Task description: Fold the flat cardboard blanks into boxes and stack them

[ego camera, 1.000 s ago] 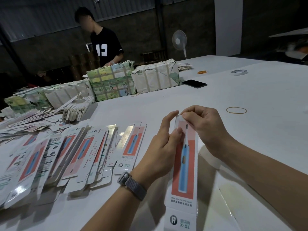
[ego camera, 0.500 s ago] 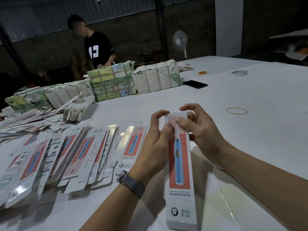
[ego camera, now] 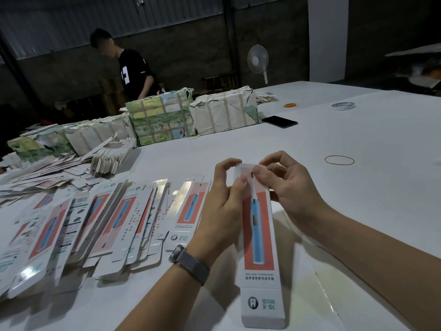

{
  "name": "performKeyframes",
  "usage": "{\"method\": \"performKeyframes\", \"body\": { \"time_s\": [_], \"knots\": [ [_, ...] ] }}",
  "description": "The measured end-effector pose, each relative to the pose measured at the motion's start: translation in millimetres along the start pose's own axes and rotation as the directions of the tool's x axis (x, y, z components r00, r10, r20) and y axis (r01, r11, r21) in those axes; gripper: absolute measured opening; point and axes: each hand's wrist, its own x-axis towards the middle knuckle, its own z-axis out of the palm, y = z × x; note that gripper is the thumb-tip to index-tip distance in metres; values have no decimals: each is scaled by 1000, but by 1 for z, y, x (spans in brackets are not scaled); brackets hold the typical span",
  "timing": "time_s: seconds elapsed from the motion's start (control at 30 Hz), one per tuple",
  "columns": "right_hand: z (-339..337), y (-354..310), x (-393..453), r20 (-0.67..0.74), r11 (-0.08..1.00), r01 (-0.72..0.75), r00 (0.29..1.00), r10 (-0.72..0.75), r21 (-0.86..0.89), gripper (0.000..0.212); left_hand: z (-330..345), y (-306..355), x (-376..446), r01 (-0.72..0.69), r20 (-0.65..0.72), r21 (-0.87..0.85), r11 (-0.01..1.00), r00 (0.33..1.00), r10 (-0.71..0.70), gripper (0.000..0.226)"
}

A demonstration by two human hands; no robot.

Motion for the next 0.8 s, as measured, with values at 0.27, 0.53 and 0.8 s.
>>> {"method": "performKeyframes", "body": {
  "time_s": [0.27, 0.53, 0.8],
  "knots": [
    [7, 7, -13, 247, 734, 354, 935, -256, -580, 69, -15, 2, 10, -59, -327, -181, 982, 945, -4, 25],
    [-2, -8, -4, 276, 483, 355, 933, -229, -800, 66, -13, -7, 10, 11, -266, -145, 989, 963, -50, 22],
    [-89, -67, -9, 84, 302, 120, 988, -130, -946, 67, -20, -22, 18, -19, -211, -11, 1000, 977, 16, 21]
  ]
}}
